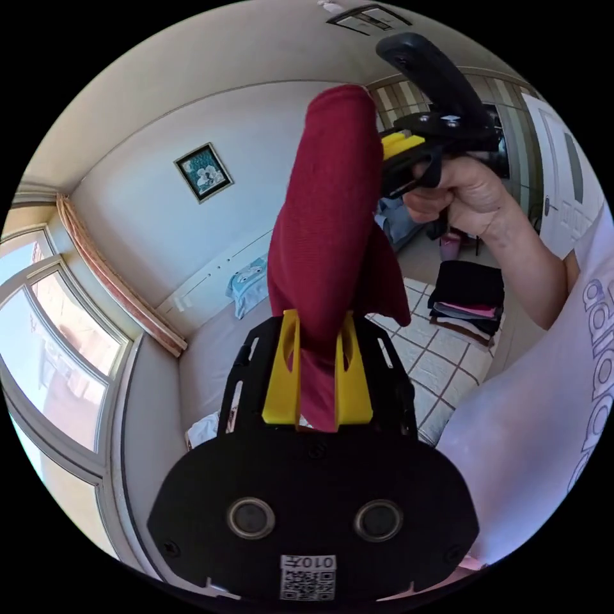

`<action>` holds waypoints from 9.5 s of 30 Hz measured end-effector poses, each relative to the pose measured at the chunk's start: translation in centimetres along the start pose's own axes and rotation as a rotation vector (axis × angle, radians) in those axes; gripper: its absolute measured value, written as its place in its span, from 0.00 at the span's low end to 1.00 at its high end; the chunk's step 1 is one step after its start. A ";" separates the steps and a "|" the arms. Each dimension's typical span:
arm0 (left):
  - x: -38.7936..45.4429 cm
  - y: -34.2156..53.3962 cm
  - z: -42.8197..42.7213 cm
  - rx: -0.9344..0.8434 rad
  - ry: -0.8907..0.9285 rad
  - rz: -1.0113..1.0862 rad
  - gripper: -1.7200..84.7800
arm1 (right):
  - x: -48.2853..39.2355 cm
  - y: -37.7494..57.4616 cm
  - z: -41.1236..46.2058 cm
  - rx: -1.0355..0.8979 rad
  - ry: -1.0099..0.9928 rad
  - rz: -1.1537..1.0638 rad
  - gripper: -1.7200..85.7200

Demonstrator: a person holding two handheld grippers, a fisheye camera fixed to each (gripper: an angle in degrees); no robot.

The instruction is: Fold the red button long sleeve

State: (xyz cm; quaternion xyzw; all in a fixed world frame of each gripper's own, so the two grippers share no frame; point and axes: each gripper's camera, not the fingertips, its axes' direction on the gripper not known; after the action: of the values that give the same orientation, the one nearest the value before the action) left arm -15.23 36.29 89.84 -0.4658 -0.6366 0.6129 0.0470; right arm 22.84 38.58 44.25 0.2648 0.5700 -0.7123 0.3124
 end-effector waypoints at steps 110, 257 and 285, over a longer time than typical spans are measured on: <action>-10.5 11.8 -17.8 0.956 0.538 0.114 0.09 | 5.9 14.1 9.3 0.278 -0.622 0.126 0.14; -13.4 21.8 17.9 -0.299 0.359 0.119 0.02 | 25.4 22.1 22.8 -0.510 -0.047 0.186 0.03; 24.1 59.5 21.3 -0.776 0.258 0.200 0.02 | 3.3 45.6 44.1 -0.840 -0.338 0.412 0.05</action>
State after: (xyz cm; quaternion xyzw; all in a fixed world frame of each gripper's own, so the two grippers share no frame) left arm -10.34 25.24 23.31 -0.5813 -0.7607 0.2660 -0.1123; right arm 53.80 -12.11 21.64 0.1042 0.6849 -0.3774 0.6145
